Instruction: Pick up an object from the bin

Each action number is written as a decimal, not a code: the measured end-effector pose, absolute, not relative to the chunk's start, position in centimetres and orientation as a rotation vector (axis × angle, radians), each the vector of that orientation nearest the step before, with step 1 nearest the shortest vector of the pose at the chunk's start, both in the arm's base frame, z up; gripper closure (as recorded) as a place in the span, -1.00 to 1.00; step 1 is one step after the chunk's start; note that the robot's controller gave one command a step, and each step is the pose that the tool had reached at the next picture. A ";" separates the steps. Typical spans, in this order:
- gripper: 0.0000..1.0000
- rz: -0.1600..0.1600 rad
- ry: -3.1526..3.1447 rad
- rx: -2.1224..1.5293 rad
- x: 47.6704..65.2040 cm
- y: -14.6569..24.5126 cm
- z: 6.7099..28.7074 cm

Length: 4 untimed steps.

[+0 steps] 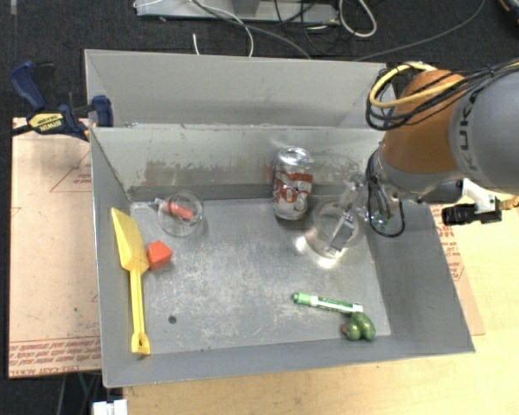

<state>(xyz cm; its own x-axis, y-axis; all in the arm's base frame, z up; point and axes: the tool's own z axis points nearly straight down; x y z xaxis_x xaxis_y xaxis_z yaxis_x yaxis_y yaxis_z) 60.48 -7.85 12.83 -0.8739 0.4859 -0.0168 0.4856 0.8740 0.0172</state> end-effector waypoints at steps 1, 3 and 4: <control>-1.00 0.019 3.001 0.849 60.7 -9.4 13.5; 1.00 0.014 3.103 0.261 60.3 -7.6 9.8; 1.00 0.017 3.102 0.291 58.3 -12.6 11.9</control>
Offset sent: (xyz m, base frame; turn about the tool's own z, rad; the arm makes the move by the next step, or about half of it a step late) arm -0.0028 0.0019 -0.0311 -0.3411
